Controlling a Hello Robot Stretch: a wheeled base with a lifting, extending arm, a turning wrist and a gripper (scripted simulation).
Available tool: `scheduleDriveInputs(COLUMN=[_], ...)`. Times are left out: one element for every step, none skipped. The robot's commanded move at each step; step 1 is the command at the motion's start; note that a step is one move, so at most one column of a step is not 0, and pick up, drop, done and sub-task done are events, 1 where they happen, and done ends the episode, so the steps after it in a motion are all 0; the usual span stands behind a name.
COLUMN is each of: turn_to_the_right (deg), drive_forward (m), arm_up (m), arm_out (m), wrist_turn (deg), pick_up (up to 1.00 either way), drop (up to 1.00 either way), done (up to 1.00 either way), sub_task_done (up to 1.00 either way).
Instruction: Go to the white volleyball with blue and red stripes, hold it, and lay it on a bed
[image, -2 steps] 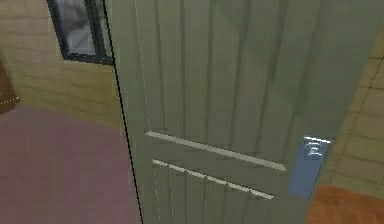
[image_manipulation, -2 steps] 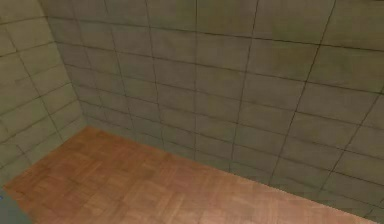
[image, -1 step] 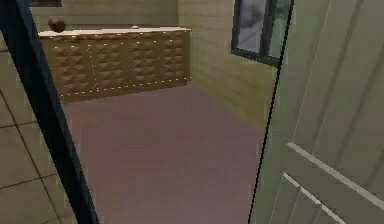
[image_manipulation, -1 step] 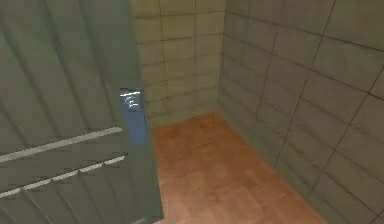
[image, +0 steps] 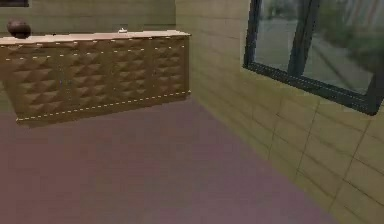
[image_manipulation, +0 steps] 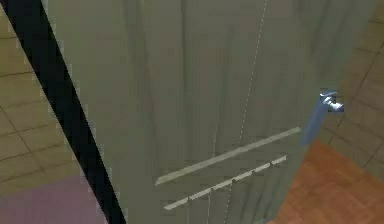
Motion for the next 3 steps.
scheduleDriveInputs(turn_to_the_right=[-45.0, -24.0, 0.0], drive_forward=[0.0, 0.0, 0.45], arm_up=[0.0, 0.0, 0.0], arm_out=[0.0, 0.0, 0.0], wrist_turn=[0.0, 0.0, 0.0], pick_up=[0.0, 0.0, 0.0], drop=[0.0, 0.0, 0.0], done=[0.0, 0.0, 0.0], sub_task_done=[0.0, 0.0, 0.0])
